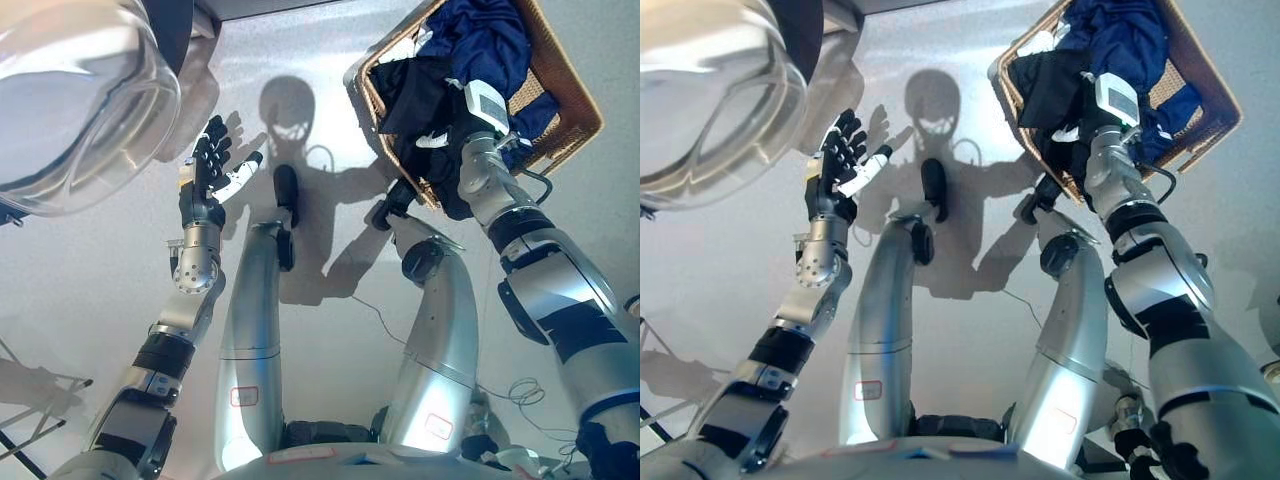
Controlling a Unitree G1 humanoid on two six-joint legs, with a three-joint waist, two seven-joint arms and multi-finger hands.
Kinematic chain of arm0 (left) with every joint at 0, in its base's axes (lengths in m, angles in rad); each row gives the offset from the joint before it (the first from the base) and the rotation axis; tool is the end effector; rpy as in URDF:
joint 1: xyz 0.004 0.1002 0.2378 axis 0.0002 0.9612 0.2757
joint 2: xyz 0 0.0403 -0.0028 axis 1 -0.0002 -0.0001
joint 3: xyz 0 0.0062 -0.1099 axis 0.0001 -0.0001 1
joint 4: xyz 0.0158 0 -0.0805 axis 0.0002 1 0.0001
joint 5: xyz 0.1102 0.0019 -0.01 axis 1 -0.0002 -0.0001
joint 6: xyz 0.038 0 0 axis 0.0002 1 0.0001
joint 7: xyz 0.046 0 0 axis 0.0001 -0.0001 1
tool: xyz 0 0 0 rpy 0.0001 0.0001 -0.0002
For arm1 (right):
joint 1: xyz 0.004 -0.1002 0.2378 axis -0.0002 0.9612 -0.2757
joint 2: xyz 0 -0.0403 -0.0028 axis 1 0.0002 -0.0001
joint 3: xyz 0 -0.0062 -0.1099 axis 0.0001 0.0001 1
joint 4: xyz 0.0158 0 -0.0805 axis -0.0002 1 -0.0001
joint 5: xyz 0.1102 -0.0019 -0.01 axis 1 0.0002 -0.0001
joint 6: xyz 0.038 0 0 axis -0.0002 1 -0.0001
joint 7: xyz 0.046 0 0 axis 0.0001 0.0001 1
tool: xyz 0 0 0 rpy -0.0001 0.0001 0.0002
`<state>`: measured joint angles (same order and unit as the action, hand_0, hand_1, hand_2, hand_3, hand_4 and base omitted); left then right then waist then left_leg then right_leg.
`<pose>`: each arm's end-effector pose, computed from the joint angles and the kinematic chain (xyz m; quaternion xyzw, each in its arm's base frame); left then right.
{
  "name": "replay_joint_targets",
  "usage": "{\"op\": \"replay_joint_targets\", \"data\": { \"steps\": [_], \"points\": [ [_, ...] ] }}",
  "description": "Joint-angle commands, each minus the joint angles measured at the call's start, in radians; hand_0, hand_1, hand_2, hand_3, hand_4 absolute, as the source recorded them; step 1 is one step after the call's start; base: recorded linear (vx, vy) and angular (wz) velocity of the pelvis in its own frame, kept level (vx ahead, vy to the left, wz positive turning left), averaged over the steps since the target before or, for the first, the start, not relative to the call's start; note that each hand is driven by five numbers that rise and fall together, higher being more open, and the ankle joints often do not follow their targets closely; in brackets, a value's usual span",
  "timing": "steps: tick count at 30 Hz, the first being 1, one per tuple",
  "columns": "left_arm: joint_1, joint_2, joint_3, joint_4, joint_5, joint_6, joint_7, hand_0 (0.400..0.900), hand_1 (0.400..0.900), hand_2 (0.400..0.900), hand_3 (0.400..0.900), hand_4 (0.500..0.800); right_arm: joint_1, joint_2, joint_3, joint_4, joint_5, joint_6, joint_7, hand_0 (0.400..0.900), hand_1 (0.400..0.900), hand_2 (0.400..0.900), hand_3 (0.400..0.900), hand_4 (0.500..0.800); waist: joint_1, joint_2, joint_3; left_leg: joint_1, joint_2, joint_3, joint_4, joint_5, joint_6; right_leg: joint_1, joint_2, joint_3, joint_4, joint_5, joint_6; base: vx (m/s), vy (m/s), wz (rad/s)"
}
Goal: Put the clothes in the basket into the washing machine.
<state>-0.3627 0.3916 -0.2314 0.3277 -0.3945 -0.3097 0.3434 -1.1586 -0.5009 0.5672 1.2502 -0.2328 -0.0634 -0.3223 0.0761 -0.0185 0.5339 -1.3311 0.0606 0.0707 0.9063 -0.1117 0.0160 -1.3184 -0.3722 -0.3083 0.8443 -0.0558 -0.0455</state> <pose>0.2804 0.1821 0.0752 -0.0030 -0.1358 0.0774 0.9877 0.3836 -0.2154 0.1662 -0.5296 -0.0377 -0.1205 0.8388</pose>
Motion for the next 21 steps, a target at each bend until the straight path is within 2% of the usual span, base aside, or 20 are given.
{"op": "replay_joint_targets", "data": {
  "steps": [1,2,3,4,5,14,18,21],
  "points": [
    [0.074,-0.034,-0.004,-0.083,-0.017,-0.080,0.015,0.900,0.900,0.900,0.900,0.800,0.039,0.031,0.060,0.037,-0.066,-0.005,0.002,0.900,0.900,0.900,0.900,0.800,0.000,0.072,-0.089,-0.036,-0.043,-0.030,-0.006,-0.007,-0.056,-0.105,-0.001,-0.017,0.061,-0.035,0.167,0.00,-0.001,0.06],
    [0.074,-0.036,-0.007,-0.084,-0.022,-0.079,0.016,0.900,0.900,0.900,0.900,0.800,0.043,0.038,0.050,0.057,-0.067,0.000,-0.002,0.831,0.831,0.831,0.831,0.759,0.001,0.075,-0.090,-0.042,-0.046,-0.031,-0.001,-0.006,-0.054,-0.113,-0.003,-0.013,0.069,-0.034,0.166,0.01,0.000,0.08],
    [0.077,-0.035,-0.006,-0.085,-0.026,-0.079,0.018,0.900,0.900,0.900,0.900,0.800,0.042,0.040,0.044,0.070,-0.069,0.006,-0.007,0.629,0.629,0.629,0.629,0.638,0.003,0.077,-0.093,-0.048,-0.048,-0.032,0.002,-0.005,-0.053,-0.121,-0.004,-0.008,0.073,-0.033,0.164,0.00,0.008,0.06],
    [0.078,-0.034,-0.006,-0.087,-0.026,-0.079,0.021,0.900,0.900,0.900,0.900,0.800,0.043,0.043,0.036,0.074,-0.067,0.010,-0.012,0.584,0.584,0.584,0.584,0.611,0.003,0.077,-0.095,-0.053,-0.049,-0.035,0.009,-0.005,-0.052,-0.128,-0.005,-0.004,0.080,-0.033,0.163,0.00,0.018,0.03],
    [0.077,-0.033,-0.009,-0.089,-0.026,-0.079,0.023,0.900,0.900,0.900,0.900,0.800,0.046,0.043,0.027,0.080,-0.065,0.010,-0.018,0.400,0.400,0.400,0.400,0.500,0.004,0.079,-0.097,-0.057,-0.049,-0.035,0.012,-0.004,-0.050,-0.135,-0.007,0.000,0.087,-0.033,0.163,0.00,0.000,0.00],
    [0.101,-0.025,0.005,-0.090,-0.022,-0.073,0.035,0.900,0.900,0.900,0.900,0.800,0.077,0.015,-0.018,0.053,-0.023,0.006,-0.048,0.400,0.400,0.400,0.400,0.500,-0.006,0.069,-0.118,-0.069,-0.051,-0.035,0.045,-0.005,-0.046,-0.150,-0.016,0.017,0.114,-0.025,0.158,0.00,0.003,0.00],
    [0.121,-0.024,0.029,-0.103,-0.016,-0.070,0.051,0.900,0.900,0.900,0.900,0.800,0.117,-0.028,-0.056,-0.071,0.047,-0.019,-0.071,0.400,0.400,0.400,0.400,0.500,-0.025,0.053,-0.127,-0.065,-0.047,-0.033,0.047,-0.006,-0.044,-0.147,-0.011,0.020,0.112,-0.016,0.159,0.01,0.014,-0.10],
    [0.140,-0.020,0.056,-0.123,-0.008,-0.064,0.060,0.900,0.900,0.900,0.900,0.800,0.192,-0.061,-0.137,-0.270,0.159,-0.053,-0.092,0.400,0.400,0.400,0.400,0.500,-0.048,0.036,-0.134,-0.062,-0.042,-0.034,0.047,-0.004,-0.045,-0.136,-0.001,0.012,0.100,-0.008,0.161,0.02,0.006,-0.14]
  ]
}}
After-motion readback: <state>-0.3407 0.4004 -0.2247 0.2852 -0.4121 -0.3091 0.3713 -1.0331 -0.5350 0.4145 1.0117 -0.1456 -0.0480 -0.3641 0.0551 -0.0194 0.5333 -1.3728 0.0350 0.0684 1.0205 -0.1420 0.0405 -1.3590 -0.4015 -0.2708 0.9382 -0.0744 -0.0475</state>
